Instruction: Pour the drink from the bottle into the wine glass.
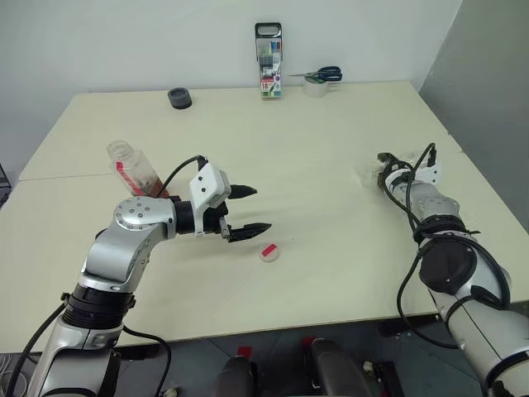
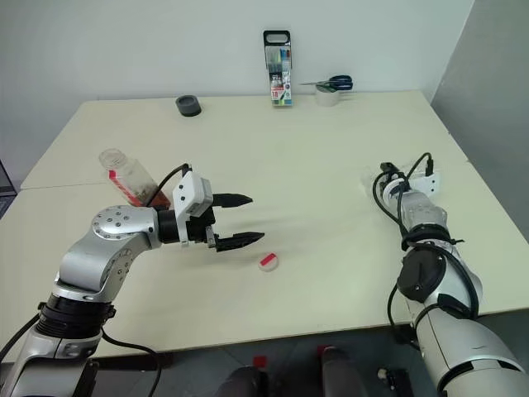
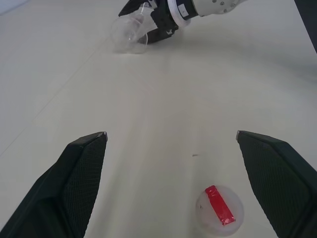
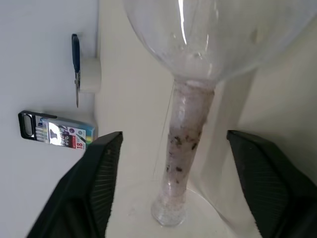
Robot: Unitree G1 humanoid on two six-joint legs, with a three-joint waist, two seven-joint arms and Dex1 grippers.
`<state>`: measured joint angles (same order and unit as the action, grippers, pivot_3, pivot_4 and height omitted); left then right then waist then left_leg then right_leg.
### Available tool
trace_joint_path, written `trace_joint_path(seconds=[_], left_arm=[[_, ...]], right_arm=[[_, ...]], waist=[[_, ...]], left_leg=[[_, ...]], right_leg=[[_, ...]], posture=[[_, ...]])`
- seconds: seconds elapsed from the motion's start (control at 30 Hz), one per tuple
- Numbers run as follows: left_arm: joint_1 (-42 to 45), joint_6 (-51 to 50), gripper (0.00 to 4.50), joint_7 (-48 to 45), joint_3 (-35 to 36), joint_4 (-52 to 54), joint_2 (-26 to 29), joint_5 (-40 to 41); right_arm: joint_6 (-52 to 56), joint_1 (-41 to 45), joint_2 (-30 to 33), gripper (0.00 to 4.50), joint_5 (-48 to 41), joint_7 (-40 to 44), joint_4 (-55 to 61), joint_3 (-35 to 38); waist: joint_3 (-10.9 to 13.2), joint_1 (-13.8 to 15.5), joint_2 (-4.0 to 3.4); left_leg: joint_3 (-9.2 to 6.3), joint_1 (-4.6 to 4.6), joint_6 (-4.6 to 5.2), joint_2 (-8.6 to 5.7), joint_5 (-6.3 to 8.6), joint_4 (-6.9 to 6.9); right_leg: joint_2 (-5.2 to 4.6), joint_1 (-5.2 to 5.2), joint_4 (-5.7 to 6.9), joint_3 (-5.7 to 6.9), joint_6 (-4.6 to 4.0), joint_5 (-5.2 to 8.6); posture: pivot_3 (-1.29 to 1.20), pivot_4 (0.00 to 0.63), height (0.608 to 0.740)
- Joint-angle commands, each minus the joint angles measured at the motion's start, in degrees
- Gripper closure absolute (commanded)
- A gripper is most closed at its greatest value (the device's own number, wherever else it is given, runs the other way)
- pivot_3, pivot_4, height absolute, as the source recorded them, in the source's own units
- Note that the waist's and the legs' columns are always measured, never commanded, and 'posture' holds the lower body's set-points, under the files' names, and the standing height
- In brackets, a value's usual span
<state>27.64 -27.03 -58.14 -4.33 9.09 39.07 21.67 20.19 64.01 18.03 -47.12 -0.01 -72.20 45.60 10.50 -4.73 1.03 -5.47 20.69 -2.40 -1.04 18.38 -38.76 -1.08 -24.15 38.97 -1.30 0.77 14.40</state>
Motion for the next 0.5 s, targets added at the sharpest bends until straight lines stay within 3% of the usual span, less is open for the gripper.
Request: trace_joint_path(seconds=[0.03,0.2,0.23,0.4,0.5], left_arm=[[0.57,0.58,0.0,0.09,0.62,0.93,0.47,-0.32],[0.88,0.99,0.0,0.54,0.36,0.42,-0.11,-1.03],[0.81,0.99,0.0,0.59,0.36,0.45,-0.2,-1.06],[0.38,1.05,0.0,0.68,0.51,0.57,-0.29,-1.1],[0.14,1.0,0.0,0.94,0.74,0.81,-0.28,-1.18]], right_arm=[[0.79,0.96,-0.26,2.41,1.3,0.34,-0.61,-0.75],[0.02,0.7,-0.41,4.12,4.09,1.41,0.02,-2.78],[-0.56,0.61,-0.46,4.27,5.61,2.24,0.45,-4.36],[-4.99,0.88,-0.74,4.26,12.77,4.11,2.75,-11.14],[-12.6,-0.26,-1.58,4.26,23.61,7.66,7.66,-22.22]], waist=[[0.0,0.01,0.0],[0.0,0.05,0.0],[0.0,0.09,0.0],[0.0,0.13,0.0],[0.01,0.11,-0.01]], left_leg=[[-0.01,0.01,0.0,0.0,0.0,0.0],[-0.02,0.02,-0.01,-0.03,0.0,0.0],[-0.03,0.02,-0.01,-0.04,0.0,-0.01],[-0.06,0.01,-0.01,-0.06,0.0,-0.02],[-0.08,0.03,-0.03,-0.12,-0.02,-0.03]], right_leg=[[0.0,0.0,0.0,0.01,0.0,0.0],[-0.02,0.0,-0.02,0.01,0.0,0.0],[-0.02,0.01,-0.01,0.01,0.0,0.0],[-0.03,0.02,-0.01,0.04,0.01,0.0],[-0.05,0.0,0.0,0.04,0.01,0.0]], posture=[[0.0,0.15,0.74],[0.0,0.15,0.74],[0.0,0.15,0.74],[0.0,0.15,0.74],[0.0,0.15,0.74]])
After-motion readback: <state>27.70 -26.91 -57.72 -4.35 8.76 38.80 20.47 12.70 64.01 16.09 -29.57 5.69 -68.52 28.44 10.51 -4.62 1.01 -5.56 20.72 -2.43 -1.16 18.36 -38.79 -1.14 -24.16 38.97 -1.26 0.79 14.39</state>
